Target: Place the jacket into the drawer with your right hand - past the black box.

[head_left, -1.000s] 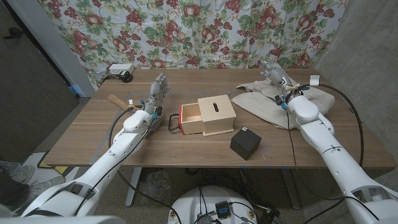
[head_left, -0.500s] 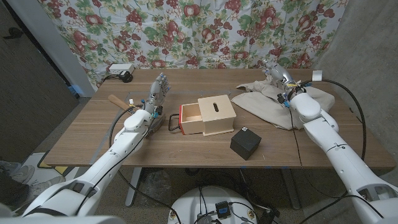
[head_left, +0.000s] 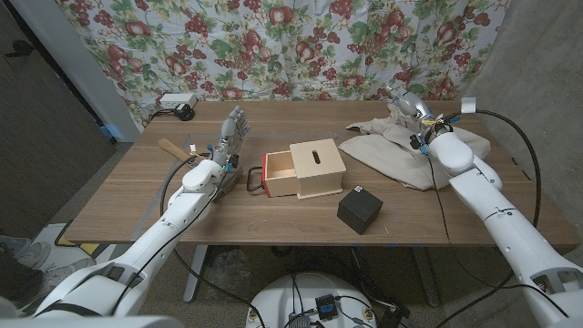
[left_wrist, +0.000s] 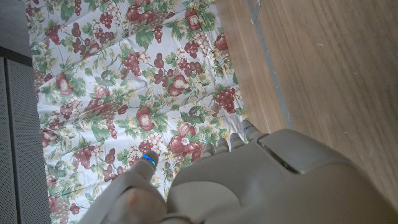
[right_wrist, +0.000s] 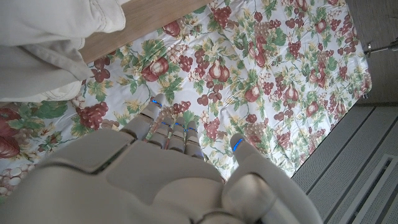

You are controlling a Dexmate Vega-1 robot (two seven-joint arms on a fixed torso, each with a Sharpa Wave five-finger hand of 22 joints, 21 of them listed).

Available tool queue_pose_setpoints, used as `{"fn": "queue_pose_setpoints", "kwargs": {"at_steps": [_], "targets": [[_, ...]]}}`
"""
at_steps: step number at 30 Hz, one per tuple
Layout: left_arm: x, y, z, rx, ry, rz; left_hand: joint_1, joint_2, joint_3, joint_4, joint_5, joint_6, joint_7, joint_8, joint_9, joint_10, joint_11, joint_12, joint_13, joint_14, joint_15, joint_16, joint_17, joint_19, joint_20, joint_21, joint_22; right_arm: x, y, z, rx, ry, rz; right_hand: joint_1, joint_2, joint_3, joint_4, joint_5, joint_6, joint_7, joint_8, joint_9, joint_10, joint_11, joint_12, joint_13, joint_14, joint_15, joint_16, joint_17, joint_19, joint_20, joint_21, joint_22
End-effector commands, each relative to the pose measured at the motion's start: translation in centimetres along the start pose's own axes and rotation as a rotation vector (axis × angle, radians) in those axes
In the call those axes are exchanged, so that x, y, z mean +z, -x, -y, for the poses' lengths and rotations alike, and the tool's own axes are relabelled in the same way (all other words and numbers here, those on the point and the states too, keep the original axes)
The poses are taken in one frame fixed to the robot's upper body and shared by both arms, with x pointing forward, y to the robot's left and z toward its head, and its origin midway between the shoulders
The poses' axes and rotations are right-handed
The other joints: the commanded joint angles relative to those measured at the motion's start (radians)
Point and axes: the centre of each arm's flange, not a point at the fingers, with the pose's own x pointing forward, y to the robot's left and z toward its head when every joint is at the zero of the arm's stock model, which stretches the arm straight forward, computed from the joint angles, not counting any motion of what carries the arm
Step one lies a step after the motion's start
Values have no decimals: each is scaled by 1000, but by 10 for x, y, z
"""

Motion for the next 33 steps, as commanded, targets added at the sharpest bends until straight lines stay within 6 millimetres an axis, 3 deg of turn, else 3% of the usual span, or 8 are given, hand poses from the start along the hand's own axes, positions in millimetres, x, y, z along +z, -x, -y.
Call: {"fn": "queue_pose_setpoints", "kwargs": {"at_steps": [1,33], "targets": [[2,0,1,-1,-2,3,2,130,9,1,1,-156,-3,4,3,-143,-1,3,6,-139,4,4,2,-42,6,4,4,2,2,9,-10,65,-1,13,19,5,0,2,6,-1,6,4,13,2,4,5,13,-12,6,0,8,-3,6,3],[4,4,4,-4,-7,-1,2,130,11,1,0,-155,-3,3,3,-142,1,2,6,-139,4,3,2,-40,6,2,4,16,8,24,-13,306,-6,22,17,13,-8,0,9,0,5,5,18,2,4,6,16,-11,5,-1,8,-1,5,3]]}}
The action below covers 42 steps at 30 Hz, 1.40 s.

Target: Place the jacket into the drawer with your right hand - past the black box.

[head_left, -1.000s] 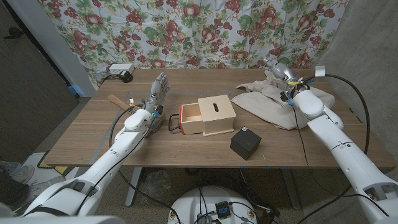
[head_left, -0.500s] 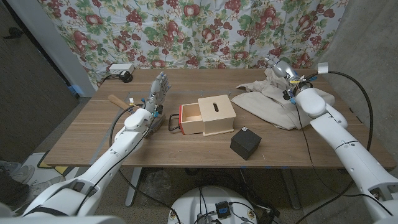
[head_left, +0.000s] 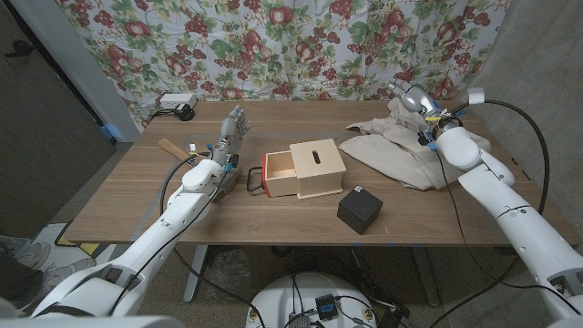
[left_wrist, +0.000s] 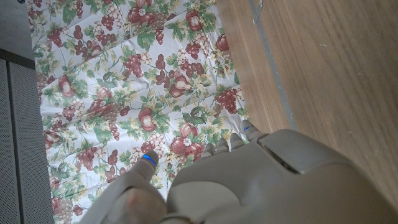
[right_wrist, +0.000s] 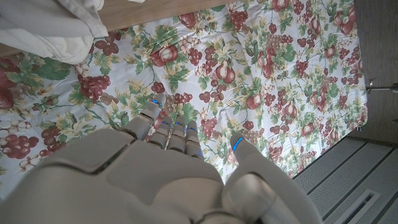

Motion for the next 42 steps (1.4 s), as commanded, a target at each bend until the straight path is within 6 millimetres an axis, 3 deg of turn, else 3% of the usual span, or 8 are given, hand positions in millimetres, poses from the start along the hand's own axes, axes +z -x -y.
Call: {"fn": "queue_pose_setpoints", "kwargs": {"at_steps": [1,42], "targets": [[0,2,1,-3,0,-1,2,130,7,-3,0,-155,-3,3,3,-143,1,2,6,-139,4,3,2,-41,6,2,4,4,3,7,0,103,-6,13,16,7,-2,0,9,0,5,5,7,2,4,6,7,-9,5,-1,5,2,5,3],[-2,7,6,-8,4,-1,1,129,9,-3,-1,-154,-4,2,3,-140,1,2,6,-138,4,3,2,-40,7,0,4,9,17,25,-29,407,-47,25,18,10,-12,-7,36,-15,13,6,12,-3,3,6,13,-13,7,0,1,10,2,3]]}}
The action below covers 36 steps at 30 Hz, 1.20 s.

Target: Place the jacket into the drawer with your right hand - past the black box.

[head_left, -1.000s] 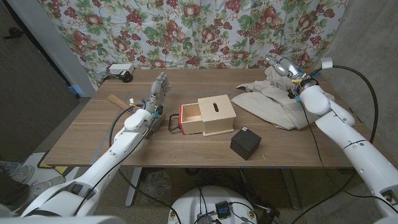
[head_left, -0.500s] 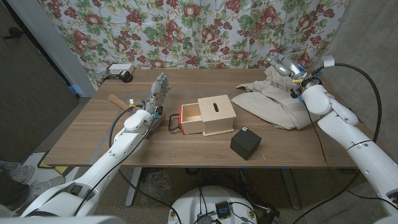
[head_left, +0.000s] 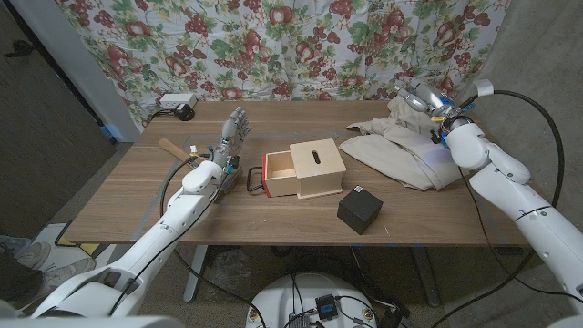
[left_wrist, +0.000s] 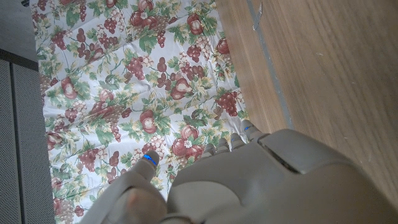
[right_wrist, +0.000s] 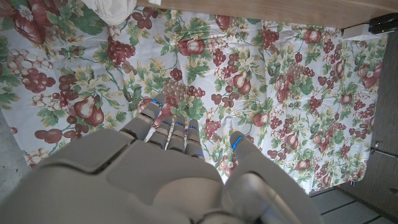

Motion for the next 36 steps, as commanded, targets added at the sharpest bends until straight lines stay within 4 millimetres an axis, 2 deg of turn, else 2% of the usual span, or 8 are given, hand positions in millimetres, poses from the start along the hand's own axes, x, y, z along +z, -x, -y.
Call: {"fn": "queue_pose_setpoints", "kwargs": {"at_steps": [1,26,36], "targets": [[-1,2,2,1,-3,0,1,129,5,1,-1,-153,-4,3,3,-140,1,2,6,-138,4,3,2,-40,6,0,4,1,4,4,-1,105,-7,14,9,3,-5,-2,11,-5,6,6,12,-3,3,1,9,-17,7,3,5,6,2,2],[1,8,3,-1,-12,-1,1,129,5,1,-2,-152,-4,3,3,-140,1,1,6,-138,3,3,2,-38,6,-1,4,1,10,4,15,269,-27,32,14,5,-20,-7,15,-5,5,7,13,-7,2,1,18,-22,10,2,8,7,3,2],[4,9,3,3,-15,4,1,129,6,1,-2,-152,-4,3,3,-139,0,1,6,-136,4,3,2,-38,8,-2,4,1,11,3,27,319,-38,44,10,6,-33,-9,11,-6,3,7,10,-10,0,1,20,-20,9,-1,5,13,1,2]]}}
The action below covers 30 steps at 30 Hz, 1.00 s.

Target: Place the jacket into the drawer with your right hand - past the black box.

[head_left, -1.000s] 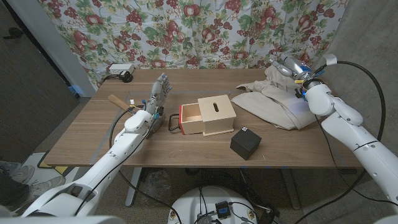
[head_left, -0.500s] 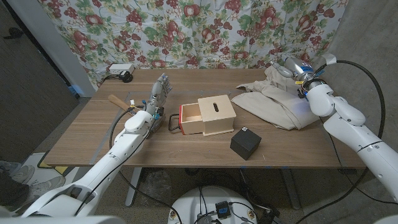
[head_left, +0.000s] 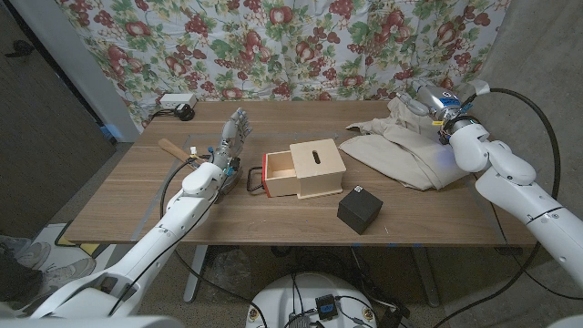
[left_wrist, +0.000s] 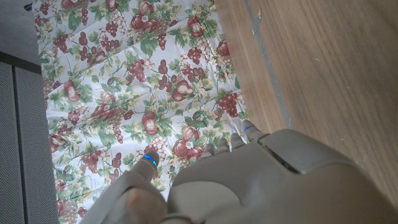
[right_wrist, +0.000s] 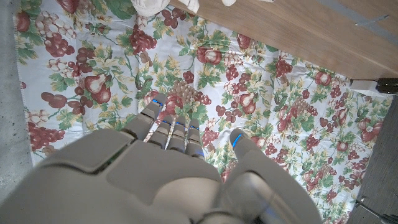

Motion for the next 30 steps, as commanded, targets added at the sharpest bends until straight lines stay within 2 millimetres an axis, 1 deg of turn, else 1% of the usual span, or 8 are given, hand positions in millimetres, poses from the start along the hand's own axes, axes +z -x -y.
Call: {"fn": "queue_pose_setpoints", "kwargs": {"at_steps": [1,14,18,22,25,27,29,30], "targets": [[2,2,0,-1,-7,0,1,129,6,1,-2,-151,-4,3,3,-139,0,2,6,-136,4,3,2,-38,9,-2,4,0,2,-1,12,65,-15,20,1,1,-13,-2,5,-2,2,2,5,-5,0,2,8,-18,9,2,1,11,1,2],[3,5,1,1,-4,-3,1,128,6,1,-2,-150,-6,3,3,-140,4,1,6,-135,3,3,2,-37,13,-2,4,-5,5,-5,37,107,-52,16,-2,-4,-10,-6,-2,-8,-1,3,4,-7,-1,2,11,-17,11,6,1,17,1,2],[3,6,1,-1,-6,0,1,128,6,0,-3,-150,-5,3,3,-140,4,1,6,-135,3,3,2,-36,15,-3,4,-6,6,-6,46,115,-59,13,-7,-7,-8,-9,-13,-17,-5,3,-8,-9,-5,2,9,-18,9,7,-1,49,1,2],[3,7,1,1,-7,-1,2,127,6,0,-3,-149,-6,3,3,-140,4,1,6,-135,6,3,2,-37,18,-3,4,-7,7,-7,56,123,-68,12,-10,-8,-9,-10,-18,-22,-6,4,-15,-10,-7,2,9,-18,9,7,0,62,1,2],[3,8,1,-1,-8,-2,2,127,6,0,-3,-148,-6,3,3,-140,4,1,6,-134,5,3,2,-37,19,-3,4,-7,8,-8,61,128,-73,11,-13,-9,-9,-11,-23,-25,-8,4,-20,-12,-8,2,8,-18,8,7,1,82,1,2],[3,8,1,3,-4,0,2,127,6,0,-3,-148,-7,4,3,-139,4,1,6,-134,5,3,2,-37,19,-3,4,-7,8,-8,65,131,-75,10,-14,-10,-8,-12,-25,-27,-9,4,-21,-13,-8,2,8,-18,8,7,1,88,1,2],[3,8,1,1,-7,-3,2,127,6,0,-3,-147,-6,4,3,-139,5,1,6,-133,5,4,2,-35,20,-3,4,-8,8,-9,70,137,-77,8,-23,-14,-10,-14,-31,-28,-10,4,-25,-12,-8,2,7,-16,7,7,1,101,1,2],[3,9,1,1,-5,-3,2,127,6,0,-3,-147,-7,4,3,-139,6,1,6,-133,5,3,2,-35,19,-3,3,-8,8,-9,73,136,-77,6,-25,-15,-10,-15,-36,-29,-12,4,-30,-13,-9,2,6,-16,7,7,0,114,0,2]]}}
